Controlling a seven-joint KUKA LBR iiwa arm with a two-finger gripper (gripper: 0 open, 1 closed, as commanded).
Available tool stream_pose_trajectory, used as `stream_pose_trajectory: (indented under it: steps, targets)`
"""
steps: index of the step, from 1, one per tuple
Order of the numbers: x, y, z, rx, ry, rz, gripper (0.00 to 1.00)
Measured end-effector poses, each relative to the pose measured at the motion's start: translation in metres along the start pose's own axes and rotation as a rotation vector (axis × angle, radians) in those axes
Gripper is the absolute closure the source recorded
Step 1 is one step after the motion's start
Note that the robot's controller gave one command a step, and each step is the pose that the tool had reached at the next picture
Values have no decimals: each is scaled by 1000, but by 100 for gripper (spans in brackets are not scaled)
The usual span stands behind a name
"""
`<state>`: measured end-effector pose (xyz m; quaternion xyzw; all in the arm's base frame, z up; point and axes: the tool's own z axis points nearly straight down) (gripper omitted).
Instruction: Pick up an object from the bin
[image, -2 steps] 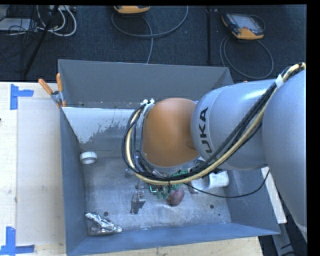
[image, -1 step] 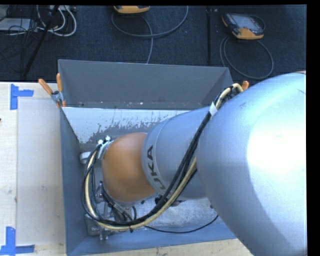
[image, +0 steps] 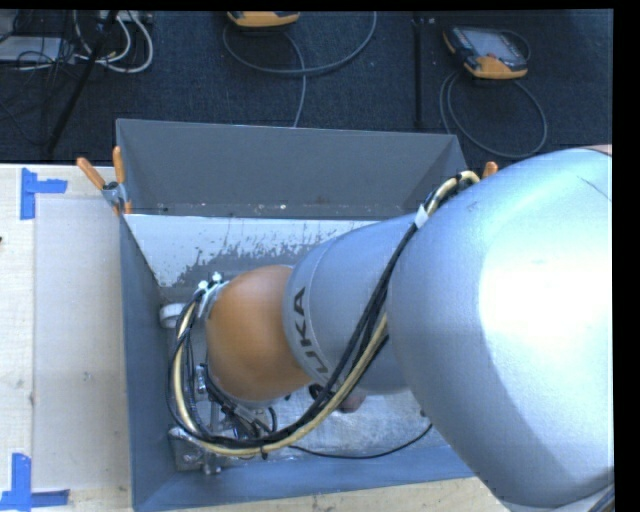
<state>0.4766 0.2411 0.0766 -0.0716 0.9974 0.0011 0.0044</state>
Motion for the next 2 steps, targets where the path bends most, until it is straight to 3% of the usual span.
stream_pose_trajectory:
  steps: [1, 2]
  targets:
    - [3, -1, 2, 1, 10, 3, 100]
    - [-11, -14, -197, -1, 0, -173, 100]
